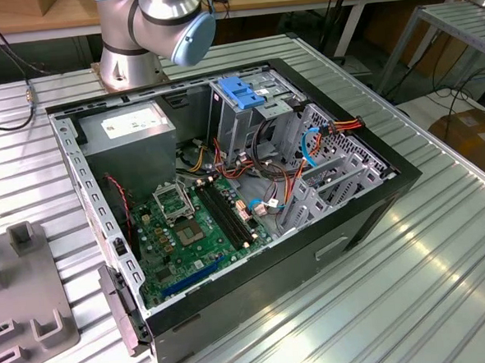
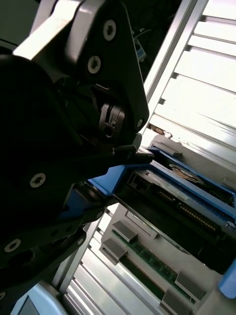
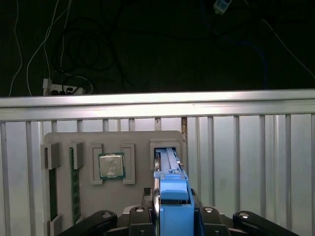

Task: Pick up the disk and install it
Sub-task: 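Pick up the disk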

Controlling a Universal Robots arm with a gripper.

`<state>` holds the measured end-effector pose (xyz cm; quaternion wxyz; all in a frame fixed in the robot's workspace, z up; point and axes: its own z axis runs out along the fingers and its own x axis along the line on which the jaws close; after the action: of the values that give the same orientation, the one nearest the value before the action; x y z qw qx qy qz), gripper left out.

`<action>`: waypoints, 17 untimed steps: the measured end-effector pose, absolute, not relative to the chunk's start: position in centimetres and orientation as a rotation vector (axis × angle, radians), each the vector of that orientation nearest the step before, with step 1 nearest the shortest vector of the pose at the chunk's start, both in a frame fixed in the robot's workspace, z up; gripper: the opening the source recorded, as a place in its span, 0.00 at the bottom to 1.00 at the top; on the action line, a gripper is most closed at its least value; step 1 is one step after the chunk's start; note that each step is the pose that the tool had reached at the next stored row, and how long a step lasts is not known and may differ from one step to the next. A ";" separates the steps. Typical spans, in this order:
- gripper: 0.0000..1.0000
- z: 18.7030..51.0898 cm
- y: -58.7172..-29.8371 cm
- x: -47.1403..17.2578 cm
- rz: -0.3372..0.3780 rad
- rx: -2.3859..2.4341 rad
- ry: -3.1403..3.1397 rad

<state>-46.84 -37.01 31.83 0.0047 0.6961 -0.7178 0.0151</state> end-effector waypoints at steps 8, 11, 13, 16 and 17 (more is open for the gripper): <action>0.37 32.4 -37.0 -46.8 0.047 2.180 -2.248; 0.37 32.7 -37.0 -46.8 0.045 2.181 -2.249; 0.37 32.8 -37.0 -46.8 0.045 2.181 -2.249; 0.37 33.1 -37.0 -46.8 0.045 2.181 -2.250; 0.37 33.1 -37.0 -46.8 0.044 2.182 -2.250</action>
<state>-46.84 -37.01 33.13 0.0037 0.6961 -0.7178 0.0141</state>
